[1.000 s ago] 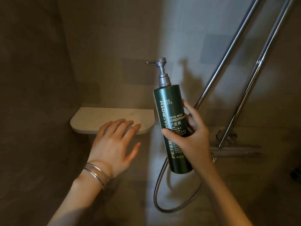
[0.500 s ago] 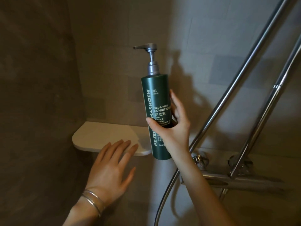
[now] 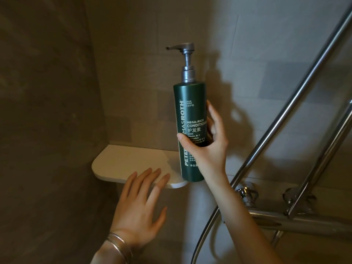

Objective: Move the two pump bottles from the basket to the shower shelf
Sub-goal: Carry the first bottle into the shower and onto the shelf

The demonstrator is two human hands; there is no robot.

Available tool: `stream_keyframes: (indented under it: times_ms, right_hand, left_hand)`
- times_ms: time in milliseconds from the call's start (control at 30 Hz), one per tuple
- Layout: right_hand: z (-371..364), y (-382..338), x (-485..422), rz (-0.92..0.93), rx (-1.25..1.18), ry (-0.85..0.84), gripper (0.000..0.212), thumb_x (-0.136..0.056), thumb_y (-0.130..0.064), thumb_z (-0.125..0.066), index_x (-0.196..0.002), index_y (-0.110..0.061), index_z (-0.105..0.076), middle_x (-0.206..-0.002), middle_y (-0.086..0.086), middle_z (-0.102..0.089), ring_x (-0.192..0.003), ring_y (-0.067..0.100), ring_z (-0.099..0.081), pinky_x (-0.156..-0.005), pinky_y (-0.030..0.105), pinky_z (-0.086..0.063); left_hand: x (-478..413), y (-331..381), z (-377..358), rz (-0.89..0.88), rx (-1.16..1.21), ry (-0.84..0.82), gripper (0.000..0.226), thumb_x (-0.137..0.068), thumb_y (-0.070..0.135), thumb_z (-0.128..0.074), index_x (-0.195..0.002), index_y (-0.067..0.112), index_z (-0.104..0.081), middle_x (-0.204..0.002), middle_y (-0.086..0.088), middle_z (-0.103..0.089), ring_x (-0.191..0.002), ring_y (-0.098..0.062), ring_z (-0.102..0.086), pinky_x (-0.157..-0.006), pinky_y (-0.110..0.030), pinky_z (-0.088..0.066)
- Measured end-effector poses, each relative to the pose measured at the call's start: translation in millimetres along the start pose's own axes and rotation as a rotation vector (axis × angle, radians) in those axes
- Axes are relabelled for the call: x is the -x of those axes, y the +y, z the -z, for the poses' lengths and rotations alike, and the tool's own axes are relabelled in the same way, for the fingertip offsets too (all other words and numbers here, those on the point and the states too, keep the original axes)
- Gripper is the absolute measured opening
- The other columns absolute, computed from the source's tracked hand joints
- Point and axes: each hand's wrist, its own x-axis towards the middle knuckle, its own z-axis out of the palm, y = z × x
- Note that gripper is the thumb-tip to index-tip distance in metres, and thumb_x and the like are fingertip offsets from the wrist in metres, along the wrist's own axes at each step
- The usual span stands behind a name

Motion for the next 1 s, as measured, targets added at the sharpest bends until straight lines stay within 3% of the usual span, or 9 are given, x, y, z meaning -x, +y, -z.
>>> stream_keyframes:
  times_ms: [200,333,400,567,667,800,933,1000]
  right_hand:
    - [-4,14,-5,-0.033,0.004,0.02,0.082,-0.069,-0.013,-0.078,-0.135,-0.03,-0.032,-0.126,-0.02,-0.049,-0.114,0.004,-0.054,-0.091,0.021,-0.047]
    - [-15,30,-1,0.072,0.074,0.104,0.083,-0.068,-0.018,-0.075,-0.138,-0.023,-0.03,-0.14,0.006,-0.043,-0.127,0.021,-0.045,-0.103,0.043,-0.042]
    - [-20,38,-1,0.097,0.084,0.106,0.084,-0.07,-0.017,-0.074,-0.139,-0.021,-0.027,-0.143,0.014,-0.038,-0.13,0.026,-0.041,-0.105,0.047,-0.039]
    - [-26,49,-11,0.092,0.08,0.043,0.086,-0.072,-0.004,-0.075,-0.139,-0.018,-0.023,-0.141,-0.007,-0.034,-0.131,0.013,-0.038,-0.104,0.025,-0.036]
    - [-27,51,-12,0.101,0.092,0.04,0.086,-0.072,-0.003,-0.074,-0.139,-0.016,-0.022,-0.141,-0.012,-0.031,-0.132,0.011,-0.036,-0.106,0.027,-0.035]
    - [-28,51,-13,0.118,0.1,0.044,0.085,-0.073,-0.007,-0.075,-0.138,-0.016,-0.021,-0.141,-0.02,-0.028,-0.131,0.002,-0.034,-0.104,0.019,-0.033]
    - [-27,50,-11,0.158,0.204,0.059,0.085,-0.076,-0.021,-0.071,-0.142,-0.018,-0.018,-0.142,-0.013,-0.027,-0.134,0.013,-0.033,-0.108,0.031,-0.033]
    - [-29,49,-10,0.168,0.295,0.085,0.084,-0.077,-0.027,-0.069,-0.142,-0.017,-0.016,-0.138,-0.013,-0.028,-0.13,0.008,-0.033,-0.106,0.028,-0.033]
  left_hand:
    - [0,-1,-5,0.022,-0.007,-0.005,0.071,-0.07,0.043,-0.053,-0.137,0.021,-0.041,-0.135,-0.004,-0.047,-0.128,-0.025,-0.037,-0.11,-0.043,-0.015]
    - [1,2,-12,0.057,-0.001,0.006,0.074,-0.067,0.042,-0.052,-0.138,0.025,-0.037,-0.137,-0.003,-0.046,-0.13,-0.024,-0.036,-0.108,-0.047,-0.018]
    - [0,3,-14,0.073,0.016,0.029,0.073,-0.067,0.041,-0.052,-0.137,0.025,-0.038,-0.136,-0.003,-0.047,-0.129,-0.023,-0.037,-0.108,-0.047,-0.018]
    - [1,3,-17,0.065,0.023,0.072,0.074,-0.065,0.039,-0.052,-0.136,0.024,-0.039,-0.136,-0.002,-0.046,-0.129,-0.023,-0.037,-0.11,-0.046,-0.016]
    - [0,4,-19,0.061,0.033,0.092,0.075,-0.063,0.038,-0.054,-0.136,0.024,-0.039,-0.137,-0.001,-0.042,-0.129,-0.024,-0.036,-0.111,-0.046,-0.015]
    - [0,5,-19,0.066,0.038,0.092,0.075,-0.062,0.038,-0.054,-0.135,0.024,-0.04,-0.135,-0.002,-0.042,-0.128,-0.025,-0.037,-0.111,-0.046,-0.014]
    - [0,4,-15,0.06,0.041,0.053,0.077,-0.062,0.04,-0.056,-0.136,0.024,-0.04,-0.136,-0.003,-0.045,-0.129,-0.025,-0.036,-0.111,-0.045,-0.012]
    - [1,2,-13,0.054,0.031,0.025,0.078,-0.062,0.04,-0.055,-0.137,0.024,-0.04,-0.136,-0.003,-0.046,-0.129,-0.024,-0.036,-0.111,-0.045,-0.013]
